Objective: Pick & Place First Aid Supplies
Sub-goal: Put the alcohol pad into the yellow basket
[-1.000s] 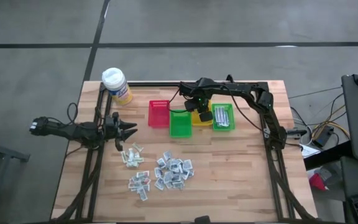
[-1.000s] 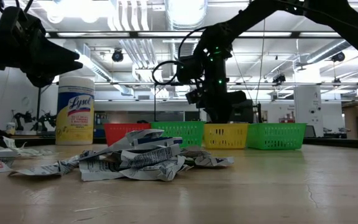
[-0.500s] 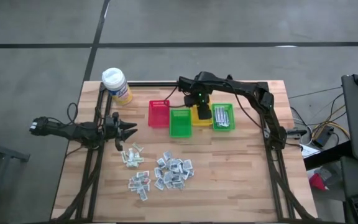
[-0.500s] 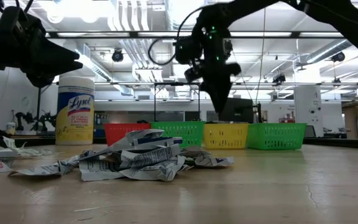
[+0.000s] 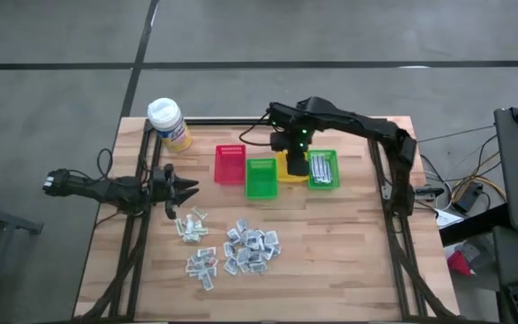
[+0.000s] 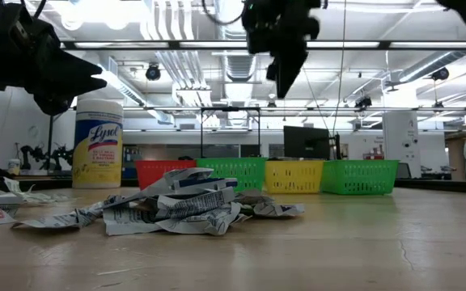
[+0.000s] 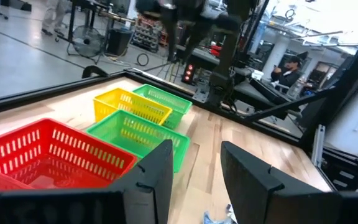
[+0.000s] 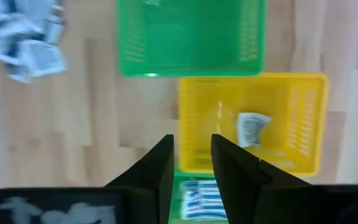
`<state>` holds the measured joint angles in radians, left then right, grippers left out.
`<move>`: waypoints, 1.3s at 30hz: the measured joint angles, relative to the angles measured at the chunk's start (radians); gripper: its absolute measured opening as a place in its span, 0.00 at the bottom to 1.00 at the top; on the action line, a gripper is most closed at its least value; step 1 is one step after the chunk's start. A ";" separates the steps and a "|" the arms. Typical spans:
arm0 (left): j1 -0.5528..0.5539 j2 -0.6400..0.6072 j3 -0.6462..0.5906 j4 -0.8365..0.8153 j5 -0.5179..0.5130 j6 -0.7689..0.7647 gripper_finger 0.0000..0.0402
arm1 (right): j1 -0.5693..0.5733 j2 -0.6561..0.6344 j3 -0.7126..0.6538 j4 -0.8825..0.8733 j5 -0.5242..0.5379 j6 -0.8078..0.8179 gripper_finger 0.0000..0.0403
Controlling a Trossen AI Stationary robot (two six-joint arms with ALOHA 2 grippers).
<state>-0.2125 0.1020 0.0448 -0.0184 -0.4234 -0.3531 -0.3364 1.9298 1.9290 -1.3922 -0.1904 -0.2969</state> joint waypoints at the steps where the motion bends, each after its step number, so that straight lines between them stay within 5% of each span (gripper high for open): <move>1: 0.000 0.000 0.000 0.000 0.006 0.000 0.33 | 0.008 -0.026 -0.018 0.007 -0.012 0.012 0.24; 22: 0.000 0.000 0.000 0.004 0.023 -0.020 0.33 | 0.265 -0.612 -0.634 0.463 -0.022 0.419 0.18; 39: 0.001 0.000 0.000 0.184 0.048 -0.068 0.33 | 0.308 -0.857 -0.990 0.749 -0.019 0.591 0.22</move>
<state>-0.2115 0.1017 0.0448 0.1660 -0.3751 -0.4207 -0.0280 1.0727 0.9387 -0.6430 -0.2092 0.2941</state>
